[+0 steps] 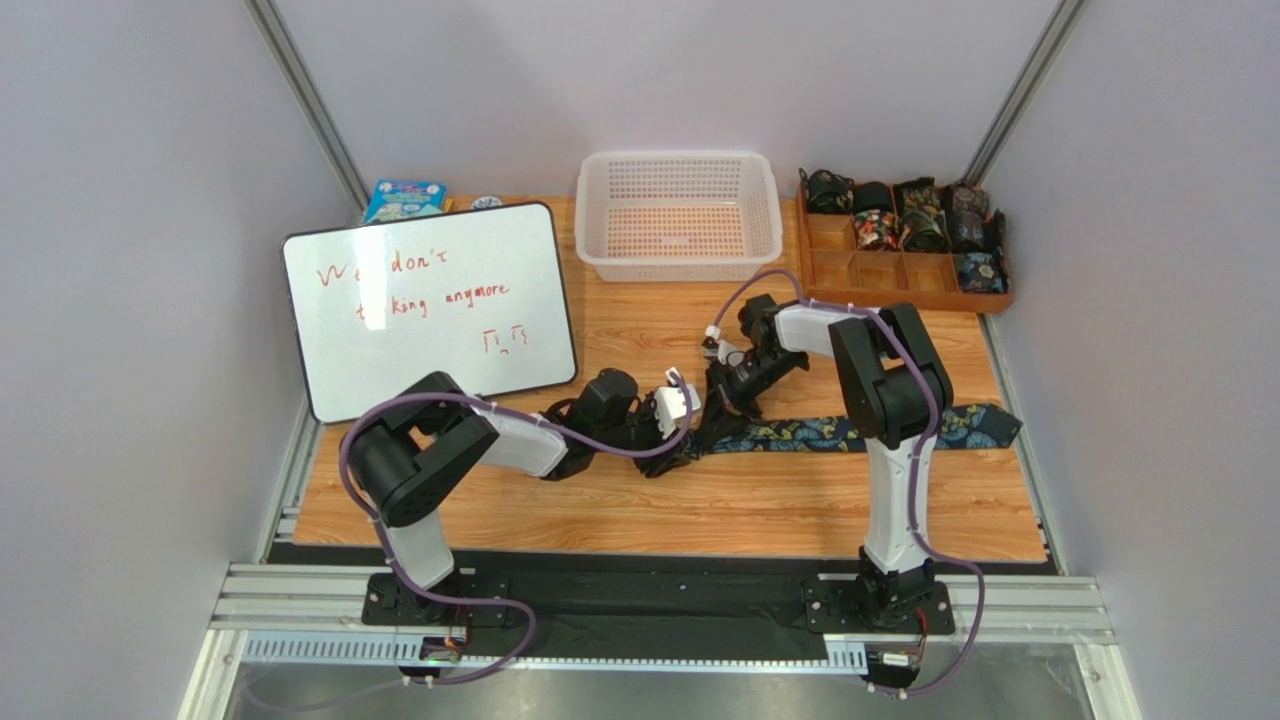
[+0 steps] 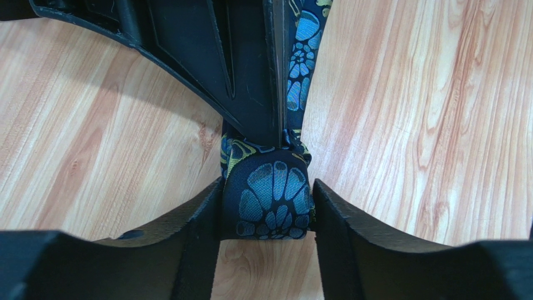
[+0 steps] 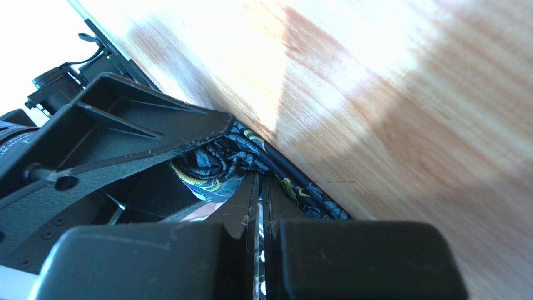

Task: Roll the ties
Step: Roll the tie at the center of the board.

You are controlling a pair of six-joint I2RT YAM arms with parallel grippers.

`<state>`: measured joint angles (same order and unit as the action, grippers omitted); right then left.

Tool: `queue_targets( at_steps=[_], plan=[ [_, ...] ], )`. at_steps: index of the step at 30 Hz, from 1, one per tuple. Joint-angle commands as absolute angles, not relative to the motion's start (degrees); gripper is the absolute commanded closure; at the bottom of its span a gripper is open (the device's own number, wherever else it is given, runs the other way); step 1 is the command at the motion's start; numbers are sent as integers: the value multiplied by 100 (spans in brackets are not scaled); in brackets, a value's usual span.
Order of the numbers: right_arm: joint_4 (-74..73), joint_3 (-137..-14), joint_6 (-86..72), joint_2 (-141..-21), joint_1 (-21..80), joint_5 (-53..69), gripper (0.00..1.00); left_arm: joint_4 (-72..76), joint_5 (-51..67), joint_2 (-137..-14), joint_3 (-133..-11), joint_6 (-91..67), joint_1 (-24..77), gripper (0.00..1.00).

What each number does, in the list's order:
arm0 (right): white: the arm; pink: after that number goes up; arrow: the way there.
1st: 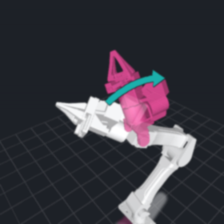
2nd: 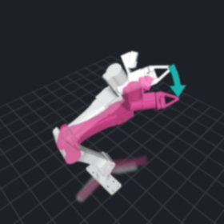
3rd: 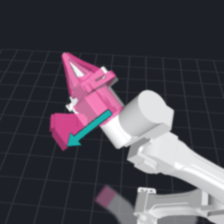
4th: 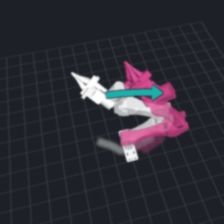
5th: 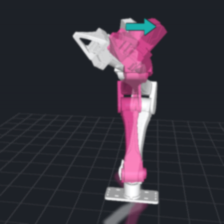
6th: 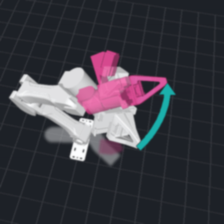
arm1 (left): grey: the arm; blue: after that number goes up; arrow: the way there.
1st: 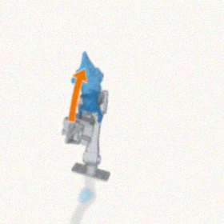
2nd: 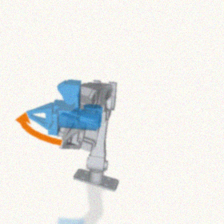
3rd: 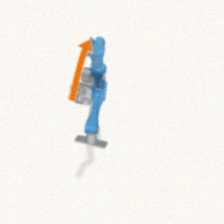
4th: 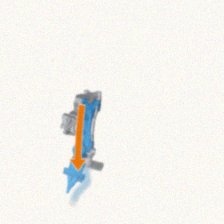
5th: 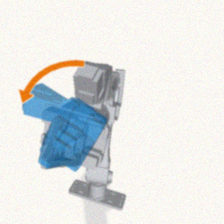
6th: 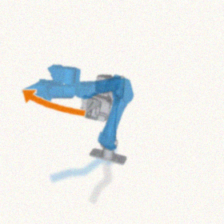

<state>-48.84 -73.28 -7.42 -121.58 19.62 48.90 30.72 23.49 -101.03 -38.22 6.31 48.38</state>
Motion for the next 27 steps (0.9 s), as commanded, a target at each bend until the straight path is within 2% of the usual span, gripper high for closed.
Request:
queue_targets(
  at_steps=[1,4,13,19,27],
  plan=[
    [-4650,-7066,-782,-12850,2004,3560,100,3138,2444,-10151,-3674,948,4939,46],
    [-4605,-7066,-826,-12885,2048,3656,100,2910,2417,-9959,-3770,1185,4992,51],
    [-4430,-7137,-958,-12797,2320,4209,100,1724,2294,-9632,-4639,1178,5238,50],
    [-4386,-7128,-1011,-12604,2391,4621,100,450,2031,-10036,-5334,1204,5308,64],
    [-4482,-7145,-888,-12445,2382,5414,100,-518,1503,-10458,-5774,1301,5396,70]
  ],
)
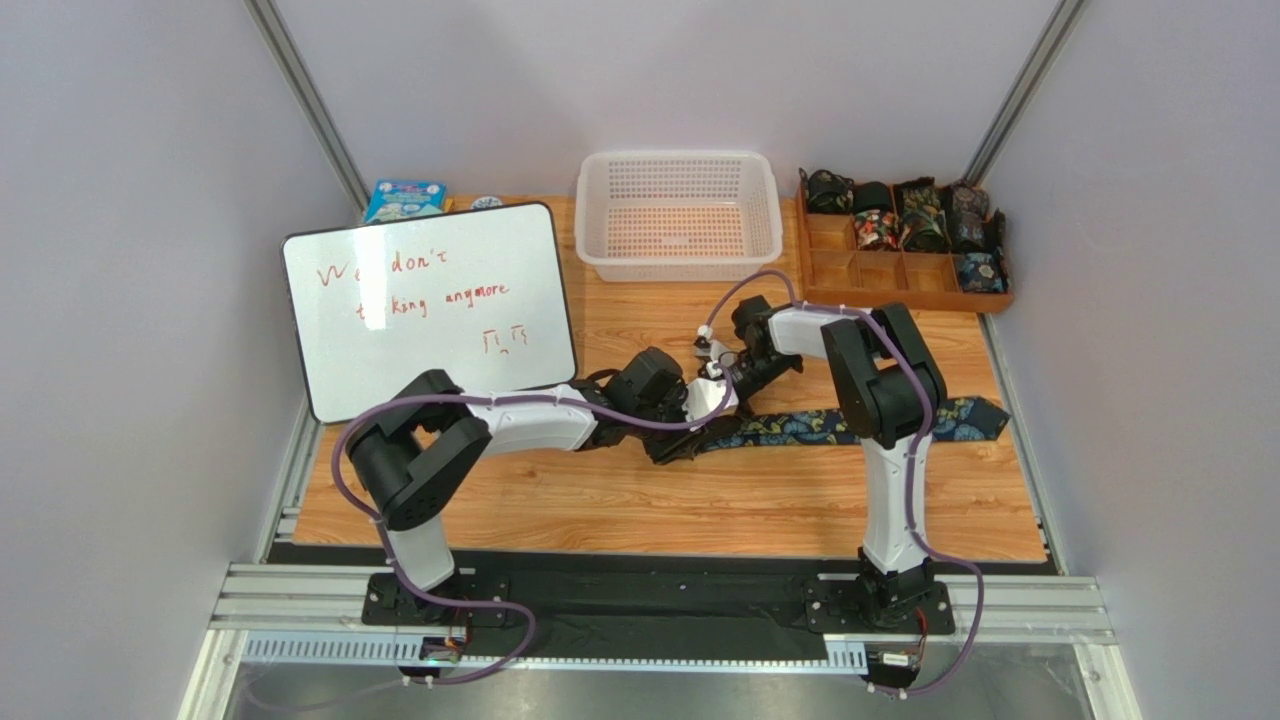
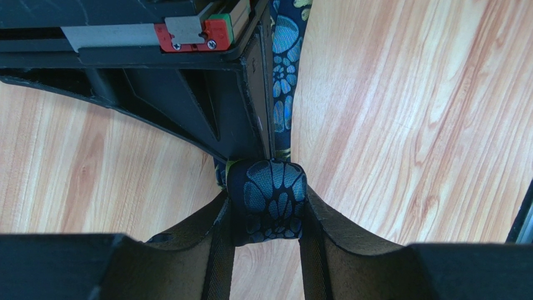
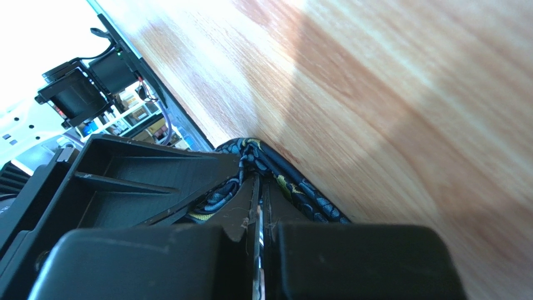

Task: Roll the ties
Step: Roll the tie at the center of the board.

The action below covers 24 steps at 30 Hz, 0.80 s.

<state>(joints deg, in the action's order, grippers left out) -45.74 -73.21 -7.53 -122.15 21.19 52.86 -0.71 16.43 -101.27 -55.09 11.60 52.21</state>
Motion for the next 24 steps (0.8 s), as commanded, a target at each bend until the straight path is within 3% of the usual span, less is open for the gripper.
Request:
queue_targets(
  at_steps=[1,8,14,17,24],
  plan=[
    [-4535,-7154,-818,-12437,2373,5423,100,-614,1451,-10598,-5835,1301,5405,73],
    [-5264,-7338,-361,-12366,2022,5151,94,-1396,1204,-11100,-6178,1231,5405,85],
    [-5862,-7637,-36,-12243,1793,5115,72,-1836,1266,-11329,-6240,1239,5405,87],
    [-6178,-7751,165,-12138,1653,5036,67,-1907,1231,-11382,-6223,1292,5405,88],
    [-6609,-7796,615,-11927,1213,5088,66,-2100,1266,-11496,-6363,1257,5405,88]
  ],
)
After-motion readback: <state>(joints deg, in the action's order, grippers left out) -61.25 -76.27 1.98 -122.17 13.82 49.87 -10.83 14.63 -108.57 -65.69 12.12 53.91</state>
